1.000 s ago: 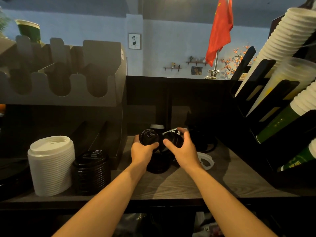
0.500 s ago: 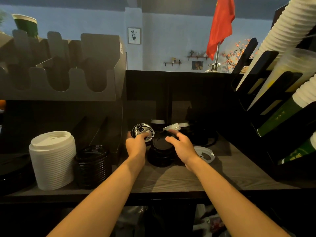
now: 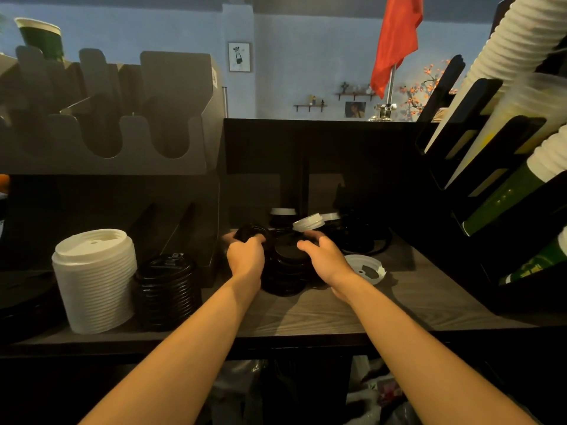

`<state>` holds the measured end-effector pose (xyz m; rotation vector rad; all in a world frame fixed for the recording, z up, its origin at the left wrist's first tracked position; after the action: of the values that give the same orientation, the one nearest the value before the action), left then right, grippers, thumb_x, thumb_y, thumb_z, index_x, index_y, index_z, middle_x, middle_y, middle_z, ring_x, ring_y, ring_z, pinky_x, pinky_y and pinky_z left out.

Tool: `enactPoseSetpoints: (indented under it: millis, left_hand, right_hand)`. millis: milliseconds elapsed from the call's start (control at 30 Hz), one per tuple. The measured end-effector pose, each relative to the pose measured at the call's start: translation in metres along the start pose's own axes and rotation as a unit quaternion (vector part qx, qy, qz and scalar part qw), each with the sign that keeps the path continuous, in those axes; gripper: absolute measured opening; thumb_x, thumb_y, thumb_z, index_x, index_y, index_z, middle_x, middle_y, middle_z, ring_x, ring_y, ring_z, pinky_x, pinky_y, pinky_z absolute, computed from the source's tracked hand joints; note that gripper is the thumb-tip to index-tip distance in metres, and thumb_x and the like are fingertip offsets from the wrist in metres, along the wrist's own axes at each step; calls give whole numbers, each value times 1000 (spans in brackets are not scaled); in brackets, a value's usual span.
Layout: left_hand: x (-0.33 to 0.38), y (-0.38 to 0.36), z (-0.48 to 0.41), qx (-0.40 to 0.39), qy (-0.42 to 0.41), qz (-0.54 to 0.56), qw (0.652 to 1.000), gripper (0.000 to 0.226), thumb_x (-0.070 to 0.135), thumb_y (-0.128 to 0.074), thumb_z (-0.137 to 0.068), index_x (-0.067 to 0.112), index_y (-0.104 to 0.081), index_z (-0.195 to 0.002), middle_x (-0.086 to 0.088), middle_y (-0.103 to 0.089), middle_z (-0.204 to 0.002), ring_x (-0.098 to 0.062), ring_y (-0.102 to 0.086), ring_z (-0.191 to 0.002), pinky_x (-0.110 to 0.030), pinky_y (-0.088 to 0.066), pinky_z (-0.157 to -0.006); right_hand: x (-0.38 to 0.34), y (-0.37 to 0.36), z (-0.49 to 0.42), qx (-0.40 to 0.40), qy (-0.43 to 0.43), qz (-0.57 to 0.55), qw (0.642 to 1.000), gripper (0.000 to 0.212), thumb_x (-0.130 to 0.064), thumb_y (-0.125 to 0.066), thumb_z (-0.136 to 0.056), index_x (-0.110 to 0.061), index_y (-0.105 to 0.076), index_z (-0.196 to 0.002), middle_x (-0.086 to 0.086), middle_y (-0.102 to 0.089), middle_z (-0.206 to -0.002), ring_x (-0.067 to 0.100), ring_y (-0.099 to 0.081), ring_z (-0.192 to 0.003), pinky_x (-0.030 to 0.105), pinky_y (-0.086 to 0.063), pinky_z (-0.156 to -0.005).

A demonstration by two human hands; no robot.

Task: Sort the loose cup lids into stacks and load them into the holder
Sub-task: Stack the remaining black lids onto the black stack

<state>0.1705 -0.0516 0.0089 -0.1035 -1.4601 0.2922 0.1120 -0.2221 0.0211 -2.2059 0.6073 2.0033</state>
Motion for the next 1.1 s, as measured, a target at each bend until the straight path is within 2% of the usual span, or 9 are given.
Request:
enactPoseSetpoints:
  millis: [167, 233, 400, 533, 633, 767, 933, 1033, 1100]
  left_hand:
    - [1, -1, -3, -29, -13, -51, 998, 46, 9, -66, -93, 9, -50, -136, -6, -63, -99, -25, -63, -95, -38, -53, -85]
    - [1, -4, -3, -46, -29, -95, 994, 43, 12, -70, -91, 9, -57, -132, -9, -67, -107, -26, -65, -100, -37, -52, -85]
    - [6, -7, -1, -54, -81, -146, 984, 26, 15, -74, -90, 13, -65, -115, -2, -68, -99, -25, -67, -104, -35, -53, -86]
    - [18, -4, 1, -35, -146, -219, 964, 70, 26, -77, -89, 12, -45, -150, -10, -48, -144, -29, -52, -132, -36, -44, -105]
    - [21, -2, 2, -23, -152, -230, 961, 78, 25, -77, -89, 17, -38, -155, -10, -41, -152, -30, -48, -137, -36, -44, -104]
    - [20, -1, 2, -22, -139, -247, 959, 70, 26, -76, -90, 19, -43, -152, -9, -49, -143, -29, -53, -130, -36, -47, -97]
    - [29, -1, 6, -18, -202, -197, 959, 22, 26, -61, -100, 23, -64, -121, -1, -66, -118, -16, -64, -100, -29, -52, -79]
    - [32, -16, 14, -91, -219, -106, 966, 26, 32, -51, -105, 17, -70, -114, 0, -73, -102, -13, -69, -98, -29, -53, -85]
    - [27, -32, 22, -177, -192, -73, 963, 34, 35, -47, -106, 14, -74, -110, -2, -77, -100, -14, -71, -99, -32, -53, -94]
  right_hand:
    - [2, 14, -3, 58, -35, -134, 989, 28, -19, -60, -95, -25, -57, -122, 7, -65, -117, 22, -62, -105, 39, -54, -90]
    - [2, 16, -3, 68, -43, -181, 980, 29, -15, -60, -95, -22, -59, -123, 8, -65, -116, 24, -63, -107, 40, -54, -94]
    - [0, 11, 0, 49, -37, -194, 979, 29, -12, -56, -97, -20, -61, -124, 8, -65, -118, 21, -62, -108, 33, -54, -90]
    - [-4, 11, 0, 40, -20, -187, 981, 23, -12, -55, -98, -30, -61, -111, 6, -64, -119, 20, -61, -110, 31, -54, -89]
    - [-6, 10, 1, 37, -10, -177, 983, 23, -13, -55, -98, -31, -61, -112, 5, -63, -121, 20, -61, -111, 32, -54, -91]
    - [-8, 10, 3, 39, -8, -185, 982, 21, -14, -53, -99, -30, -63, -108, 5, -64, -121, 18, -60, -110, 31, -53, -92]
    - [-8, 12, 4, 48, -32, -259, 964, 19, -15, -53, -101, -29, -64, -103, 5, -65, -119, 22, -60, -114, 41, -47, -105]
    - [-9, 10, 4, 34, -30, -281, 959, 20, -19, -51, -102, -27, -67, -112, 8, -67, -122, 25, -61, -117, 45, -47, -106]
    - [-13, 9, 6, 27, -4, -261, 965, 21, -21, -48, -104, -29, -66, -113, 5, -68, -120, 21, -62, -115, 41, -49, -103]
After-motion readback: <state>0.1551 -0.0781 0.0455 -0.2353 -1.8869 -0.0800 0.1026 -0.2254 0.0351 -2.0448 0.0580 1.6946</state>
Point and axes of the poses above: each hand's wrist, its own z-axis away from the middle knuckle, its own y-axis out of the back of the hand, x = y × z, the point moved 8 cm from there along -z, towards the middle knuckle
